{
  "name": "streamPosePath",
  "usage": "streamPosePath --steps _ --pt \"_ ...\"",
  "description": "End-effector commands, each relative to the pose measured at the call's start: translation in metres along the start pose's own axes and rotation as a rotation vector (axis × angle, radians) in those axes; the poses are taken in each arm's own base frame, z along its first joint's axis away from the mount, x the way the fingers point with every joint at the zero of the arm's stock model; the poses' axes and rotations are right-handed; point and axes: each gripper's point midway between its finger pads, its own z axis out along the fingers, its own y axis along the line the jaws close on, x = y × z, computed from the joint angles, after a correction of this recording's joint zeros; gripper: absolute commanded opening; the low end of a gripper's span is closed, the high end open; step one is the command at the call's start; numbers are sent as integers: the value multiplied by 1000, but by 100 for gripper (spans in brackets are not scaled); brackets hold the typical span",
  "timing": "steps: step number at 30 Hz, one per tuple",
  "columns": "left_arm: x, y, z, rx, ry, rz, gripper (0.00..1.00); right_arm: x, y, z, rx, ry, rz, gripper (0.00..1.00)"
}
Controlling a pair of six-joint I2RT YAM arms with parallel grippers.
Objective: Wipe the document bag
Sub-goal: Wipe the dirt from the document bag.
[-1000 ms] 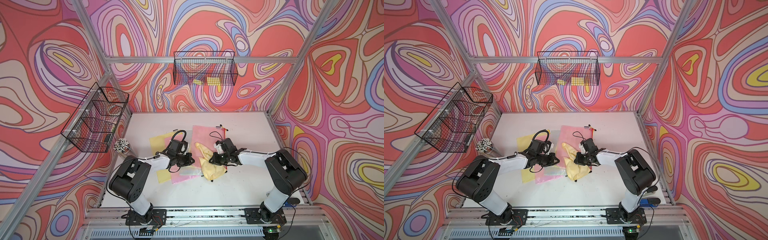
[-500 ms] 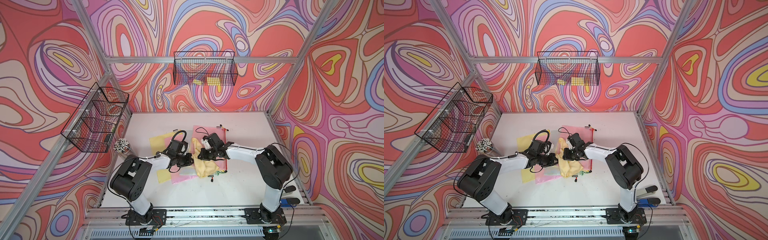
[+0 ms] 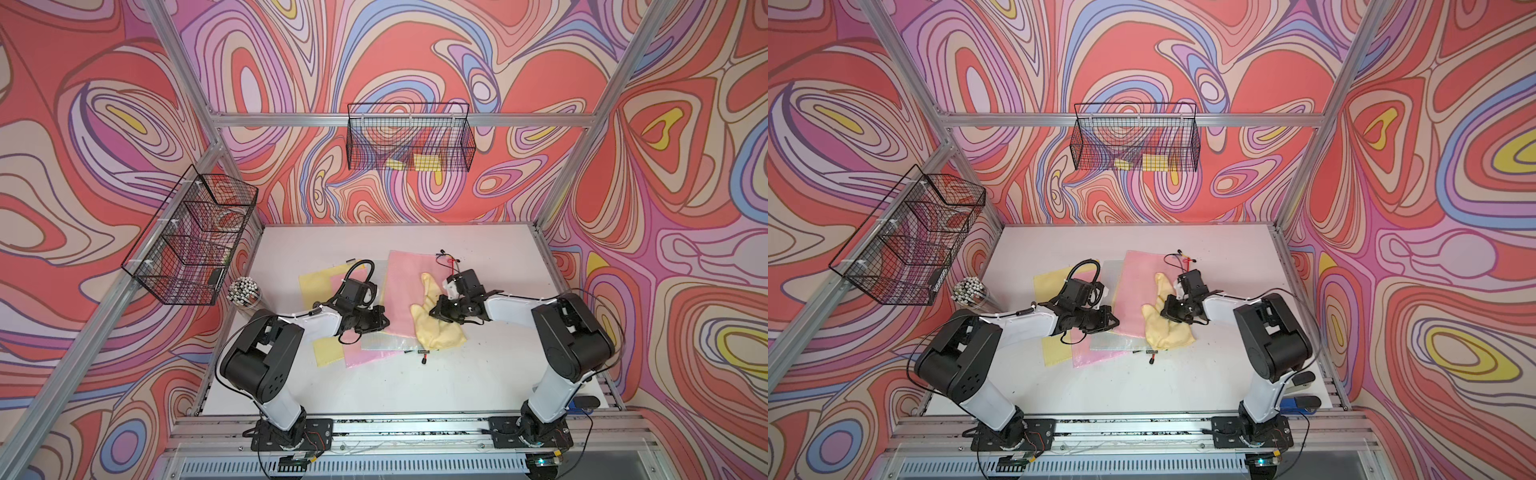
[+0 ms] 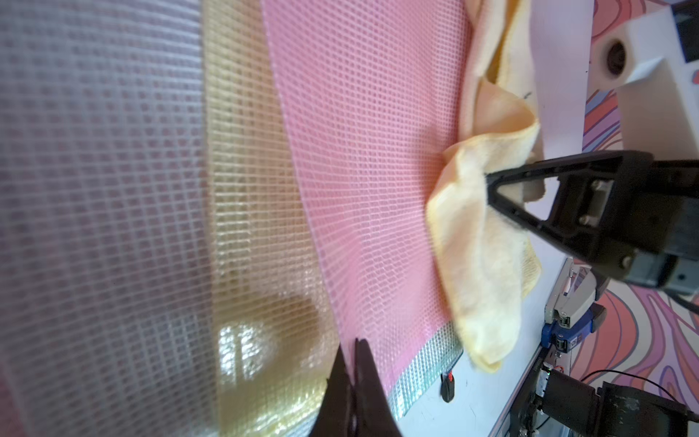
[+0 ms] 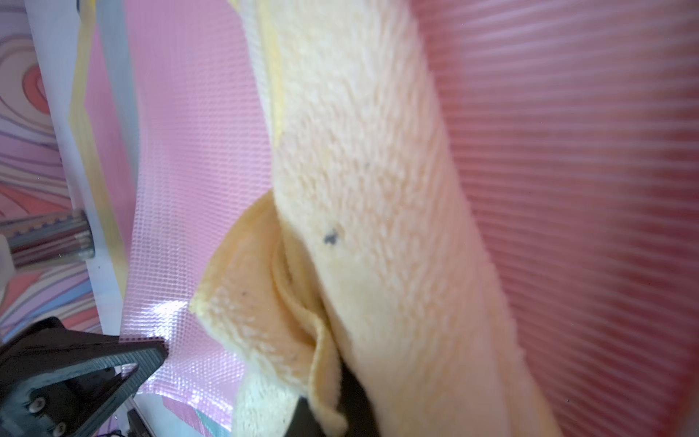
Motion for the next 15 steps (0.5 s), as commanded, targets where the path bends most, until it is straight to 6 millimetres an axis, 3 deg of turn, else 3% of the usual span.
streamPosePath --steps 1,5,8,10,12,15 --pt "-5 -2 3 -6 6 8 0 16 -42 -11 151 29 15 0" --pt "-7 -6 0 -11 3 17 0 0 0 -4 85 12 -41 0" --pt "-8 -9 -2 -7 -3 20 0 -17 59 2 53 -25 -164 0" --pt "-8 -11 -2 0 2 20 0 -25 90 20 5 -12 -194 0" --pt "-8 -12 -1 3 6 19 0 -31 112 36 -79 1 -185 0" --pt "-8 -13 -1 1 5 18 0 -34 125 63 -147 38 -165 0"
